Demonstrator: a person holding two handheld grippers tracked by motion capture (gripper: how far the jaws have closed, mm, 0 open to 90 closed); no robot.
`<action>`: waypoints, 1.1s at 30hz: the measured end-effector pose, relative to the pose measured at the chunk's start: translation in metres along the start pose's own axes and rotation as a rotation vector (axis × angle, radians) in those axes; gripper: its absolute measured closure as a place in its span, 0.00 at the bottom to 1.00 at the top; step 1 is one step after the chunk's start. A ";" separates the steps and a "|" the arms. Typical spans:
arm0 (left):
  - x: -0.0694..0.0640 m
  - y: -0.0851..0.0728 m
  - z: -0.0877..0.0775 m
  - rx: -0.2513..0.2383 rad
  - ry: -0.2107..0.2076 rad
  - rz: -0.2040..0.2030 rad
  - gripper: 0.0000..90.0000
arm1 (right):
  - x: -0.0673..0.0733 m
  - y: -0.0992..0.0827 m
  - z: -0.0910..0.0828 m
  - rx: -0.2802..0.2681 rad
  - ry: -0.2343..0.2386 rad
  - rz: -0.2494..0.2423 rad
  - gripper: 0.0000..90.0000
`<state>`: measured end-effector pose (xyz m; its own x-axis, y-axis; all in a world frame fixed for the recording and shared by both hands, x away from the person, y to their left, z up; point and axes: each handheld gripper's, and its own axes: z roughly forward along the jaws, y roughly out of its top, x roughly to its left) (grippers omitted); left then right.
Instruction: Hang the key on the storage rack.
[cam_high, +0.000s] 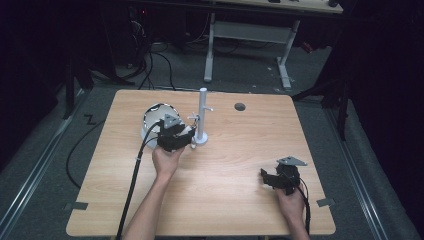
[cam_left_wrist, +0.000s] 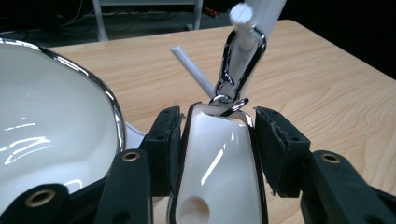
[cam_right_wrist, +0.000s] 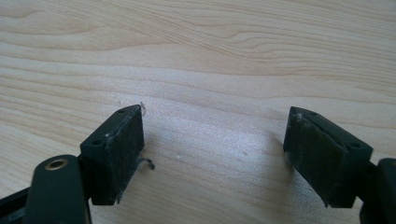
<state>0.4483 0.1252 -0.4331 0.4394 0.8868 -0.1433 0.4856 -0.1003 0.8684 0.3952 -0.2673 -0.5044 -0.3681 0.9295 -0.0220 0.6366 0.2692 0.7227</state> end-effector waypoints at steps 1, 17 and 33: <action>0.000 -0.001 0.001 0.007 0.002 0.001 0.58 | 0.000 0.000 0.000 0.000 0.000 0.000 0.23; 0.003 -0.003 0.006 0.043 0.009 -0.003 0.57 | 0.000 0.000 0.000 0.000 0.000 0.000 0.23; 0.002 -0.001 0.000 0.040 0.012 0.009 0.49 | 0.000 0.000 0.000 0.000 0.000 0.000 0.23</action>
<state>0.4486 0.1276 -0.4345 0.4346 0.8912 -0.1297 0.5117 -0.1258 0.8499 0.3952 -0.2673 -0.5044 -0.3679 0.9296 -0.0220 0.6366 0.2691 0.7227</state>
